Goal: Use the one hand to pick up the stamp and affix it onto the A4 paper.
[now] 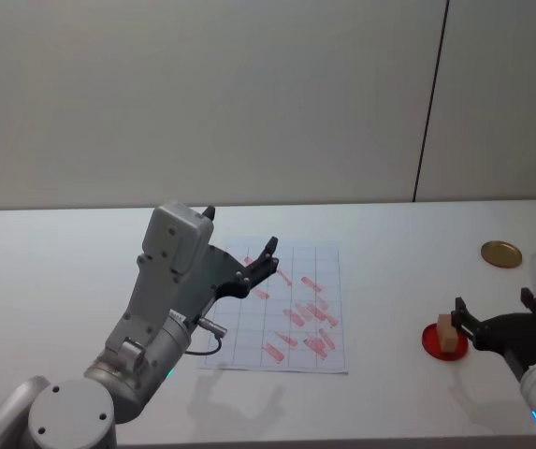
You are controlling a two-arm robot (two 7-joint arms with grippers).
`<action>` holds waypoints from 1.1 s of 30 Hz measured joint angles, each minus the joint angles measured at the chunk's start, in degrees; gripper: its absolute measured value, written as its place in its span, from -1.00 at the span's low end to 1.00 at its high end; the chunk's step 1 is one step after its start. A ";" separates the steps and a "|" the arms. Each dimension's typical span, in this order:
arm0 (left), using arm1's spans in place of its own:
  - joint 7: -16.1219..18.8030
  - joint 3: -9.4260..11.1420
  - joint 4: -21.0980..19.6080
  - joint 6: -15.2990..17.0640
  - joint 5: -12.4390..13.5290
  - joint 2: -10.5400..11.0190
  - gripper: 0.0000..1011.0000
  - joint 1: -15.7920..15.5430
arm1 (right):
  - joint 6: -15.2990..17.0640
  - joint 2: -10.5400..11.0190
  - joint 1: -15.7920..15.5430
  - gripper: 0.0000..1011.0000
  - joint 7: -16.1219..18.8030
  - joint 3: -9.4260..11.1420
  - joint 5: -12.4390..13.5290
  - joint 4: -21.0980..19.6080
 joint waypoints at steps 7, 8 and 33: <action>0.00 0.00 0.00 0.00 0.00 0.00 0.96 0.00 | 1.72 -2.33 2.33 0.98 -2.37 -0.35 1.14 3.71; 0.00 0.00 0.00 0.00 0.00 0.00 0.96 0.00 | 1.97 -2.64 2.69 0.98 -2.57 -0.39 1.27 4.18; 0.00 0.00 0.00 0.00 0.00 0.00 0.96 0.00 | 7.69 -8.66 11.79 0.98 -4.11 -1.25 1.64 17.49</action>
